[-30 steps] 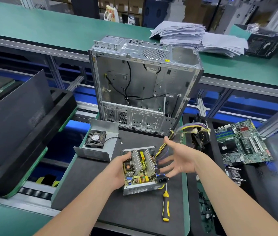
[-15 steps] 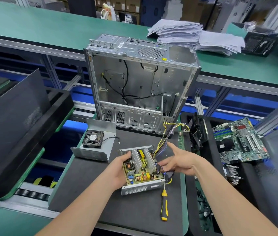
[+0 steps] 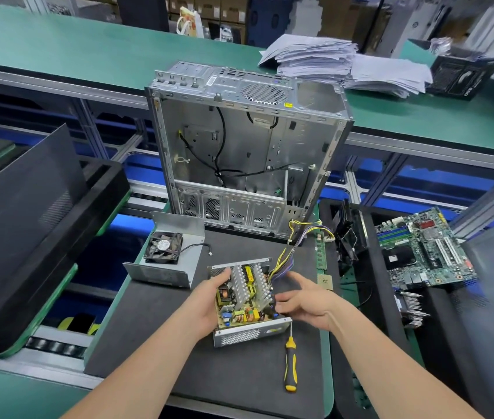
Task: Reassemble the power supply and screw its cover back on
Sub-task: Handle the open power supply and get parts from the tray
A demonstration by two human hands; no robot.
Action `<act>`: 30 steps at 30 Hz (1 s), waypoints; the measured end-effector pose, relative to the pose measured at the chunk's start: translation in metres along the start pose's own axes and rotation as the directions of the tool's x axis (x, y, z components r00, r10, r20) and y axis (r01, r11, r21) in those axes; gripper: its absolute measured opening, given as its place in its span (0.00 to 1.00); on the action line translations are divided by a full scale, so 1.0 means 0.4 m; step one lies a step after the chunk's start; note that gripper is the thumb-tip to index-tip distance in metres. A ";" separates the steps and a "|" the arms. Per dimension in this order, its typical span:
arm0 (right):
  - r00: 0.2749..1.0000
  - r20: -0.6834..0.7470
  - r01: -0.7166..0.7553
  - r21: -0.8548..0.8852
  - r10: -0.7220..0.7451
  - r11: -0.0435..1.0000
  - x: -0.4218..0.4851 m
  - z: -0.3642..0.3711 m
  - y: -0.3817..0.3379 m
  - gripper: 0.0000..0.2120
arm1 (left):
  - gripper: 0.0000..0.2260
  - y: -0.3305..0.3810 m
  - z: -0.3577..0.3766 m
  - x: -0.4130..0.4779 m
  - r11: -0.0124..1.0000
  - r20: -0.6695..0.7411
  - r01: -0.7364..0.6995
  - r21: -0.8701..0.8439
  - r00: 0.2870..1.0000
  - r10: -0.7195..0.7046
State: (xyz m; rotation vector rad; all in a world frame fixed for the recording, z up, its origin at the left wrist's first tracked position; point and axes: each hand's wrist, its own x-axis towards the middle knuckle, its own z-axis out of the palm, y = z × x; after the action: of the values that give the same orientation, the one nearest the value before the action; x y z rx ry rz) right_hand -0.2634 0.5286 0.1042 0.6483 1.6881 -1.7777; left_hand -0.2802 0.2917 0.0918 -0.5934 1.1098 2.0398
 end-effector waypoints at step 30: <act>0.890 -0.013 0.185 -0.904 -0.456 0.386 0.031 0.132 -0.039 0.16 | 0.10 0.031 -0.064 -0.011 0.785 -0.351 -0.088 0.613 0.860 0.371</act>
State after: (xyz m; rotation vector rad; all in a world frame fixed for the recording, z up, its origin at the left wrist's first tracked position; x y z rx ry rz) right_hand -0.2806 0.4753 0.1104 0.0275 2.7339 -0.7054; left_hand -0.2857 0.2638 0.0876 -0.6473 2.0898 1.6380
